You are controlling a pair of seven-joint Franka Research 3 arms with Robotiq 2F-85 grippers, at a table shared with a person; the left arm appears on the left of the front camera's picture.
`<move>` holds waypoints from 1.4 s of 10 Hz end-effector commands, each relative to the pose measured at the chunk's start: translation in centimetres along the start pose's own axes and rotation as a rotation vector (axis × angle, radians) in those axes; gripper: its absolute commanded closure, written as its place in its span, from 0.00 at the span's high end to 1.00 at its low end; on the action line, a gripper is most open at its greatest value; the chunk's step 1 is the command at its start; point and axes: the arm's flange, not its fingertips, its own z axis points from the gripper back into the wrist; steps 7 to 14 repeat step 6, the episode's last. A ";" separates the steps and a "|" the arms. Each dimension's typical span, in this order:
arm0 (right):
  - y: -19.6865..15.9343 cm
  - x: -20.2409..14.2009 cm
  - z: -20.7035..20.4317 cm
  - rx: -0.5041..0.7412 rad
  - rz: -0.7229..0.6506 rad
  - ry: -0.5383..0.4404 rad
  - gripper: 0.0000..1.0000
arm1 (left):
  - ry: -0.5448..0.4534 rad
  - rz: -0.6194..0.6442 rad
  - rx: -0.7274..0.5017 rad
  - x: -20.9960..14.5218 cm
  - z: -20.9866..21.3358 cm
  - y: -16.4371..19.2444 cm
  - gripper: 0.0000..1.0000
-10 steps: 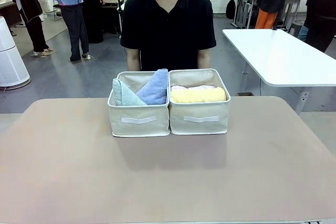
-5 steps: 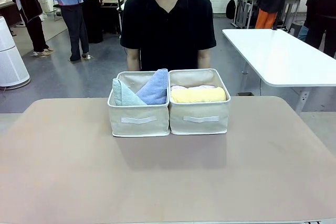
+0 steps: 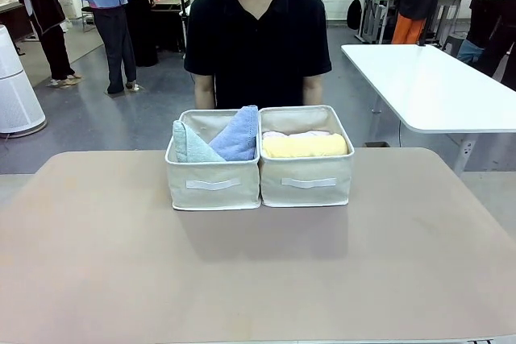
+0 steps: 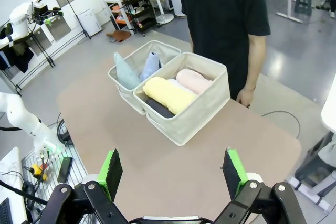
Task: Sort the towels based on their folding style.
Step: Pick up another triangle-folded towel from the table and place it in the left Fabric basket.
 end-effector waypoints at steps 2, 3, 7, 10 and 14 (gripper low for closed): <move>-0.1 -0.1 -0.1 0.014 0.020 -0.025 1.00 | -0.018 -0.015 -0.005 0.0 0.0 -0.2 1.00; -0.1 -0.1 -0.1 0.014 0.020 -0.025 1.00 | -0.018 -0.015 -0.005 0.0 0.0 -0.2 1.00; -0.1 -0.1 -0.1 0.014 0.020 -0.025 1.00 | -0.018 -0.015 -0.005 0.0 0.0 -0.2 1.00; -0.1 -0.1 -0.1 0.014 0.020 -0.025 1.00 | -0.018 -0.015 -0.005 0.0 0.0 -0.2 1.00; -0.1 -0.1 -0.1 0.014 0.020 -0.025 1.00 | -0.018 -0.015 -0.005 0.0 0.0 -0.2 1.00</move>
